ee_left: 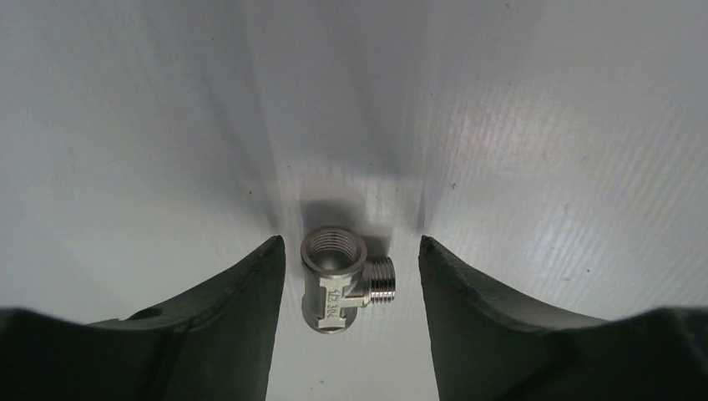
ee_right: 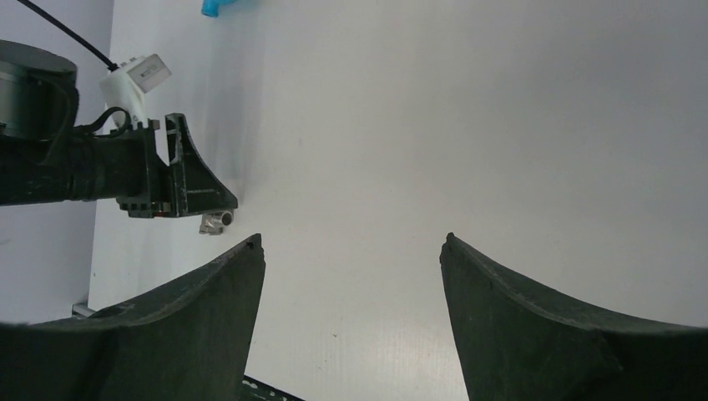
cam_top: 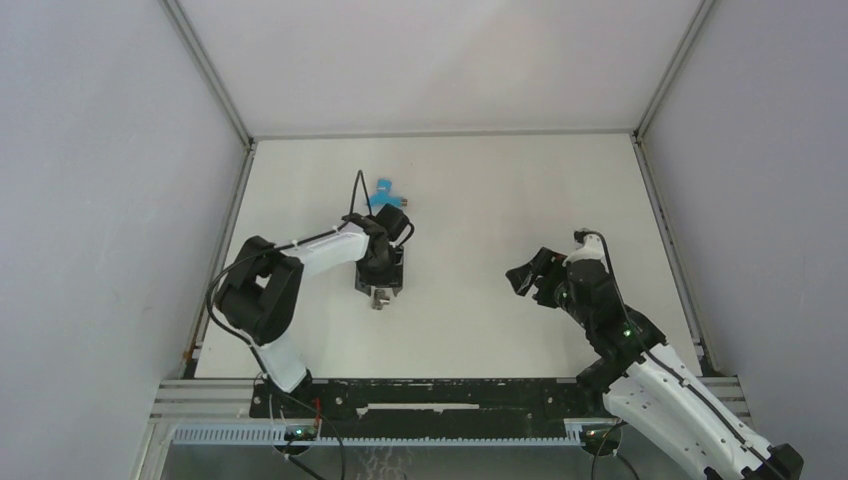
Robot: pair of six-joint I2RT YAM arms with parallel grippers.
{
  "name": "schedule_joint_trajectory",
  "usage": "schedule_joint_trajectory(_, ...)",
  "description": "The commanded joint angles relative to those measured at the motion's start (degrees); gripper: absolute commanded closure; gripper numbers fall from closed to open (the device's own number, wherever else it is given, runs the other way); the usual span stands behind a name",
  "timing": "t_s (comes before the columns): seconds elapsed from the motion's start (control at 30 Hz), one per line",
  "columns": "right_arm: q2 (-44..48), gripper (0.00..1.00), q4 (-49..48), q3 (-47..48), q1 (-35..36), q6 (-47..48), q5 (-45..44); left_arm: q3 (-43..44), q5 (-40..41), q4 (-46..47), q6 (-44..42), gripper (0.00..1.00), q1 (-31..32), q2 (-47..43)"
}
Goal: Install the water faucets
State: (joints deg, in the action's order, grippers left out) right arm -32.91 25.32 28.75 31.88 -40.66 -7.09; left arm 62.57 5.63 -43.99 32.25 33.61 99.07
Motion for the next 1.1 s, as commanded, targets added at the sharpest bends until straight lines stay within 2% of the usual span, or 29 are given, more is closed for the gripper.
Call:
schedule_joint_trajectory(0.0, 1.14, 0.17, 0.65, 0.18, -0.11, -0.76, -1.2, -1.4, -0.78, 2.27, 2.12, 0.37, 0.32, 1.96)
schedule_joint_trajectory(0.27, 0.62, 0.17, -0.13, 0.19, -0.11, -0.99, -0.82, -3.86, -4.47, 3.62, 3.09, 0.49, 0.76, -0.58)
schedule_joint_trajectory(0.33, 0.36, 0.17, -0.35, 0.19, -0.14, -0.99, -0.7, -3.97, -4.83, 3.12, 3.02, 0.47, 1.21, -2.26)
schedule_joint_trajectory(0.47, 0.01, 0.17, -0.6, 0.17, -0.03, -1.15, -0.56, -4.66, -4.01, 2.22, 2.03, 0.32, 1.74, -3.75)
schedule_joint_trajectory(0.5, -0.12, 0.17, -0.7, 0.16, 0.0, -1.2, -0.55, -5.13, -4.22, 2.69, 1.73, 0.31, 1.81, -3.49)
schedule_joint_trajectory(0.53, -0.22, 0.17, -0.68, 0.16, -0.03, -1.25, -0.55, -5.57, -4.44, 3.1, 1.63, 0.32, 1.79, -2.84)
schedule_joint_trajectory(0.67, 0.08, 0.18, -0.68, 0.18, 0.08, -1.25, -0.8, -6.94, -4.37, 4.69, 2.42, 0.46, 1.96, -0.7)
schedule_joint_trajectory(0.77, 0.36, 0.18, -0.21, 0.2, 0.04, -1.22, -0.91, -7.04, -4.14, 5.05, 2.9, 0.52, 1.97, -0.9)
schedule_joint_trajectory(1.07, -0.08, 0.18, -2.69, 0.25, -0.1, -1.89, 3.31, -3.02, -4.2, 3.97, -0.48, 0.55, 1.98, -6.85)
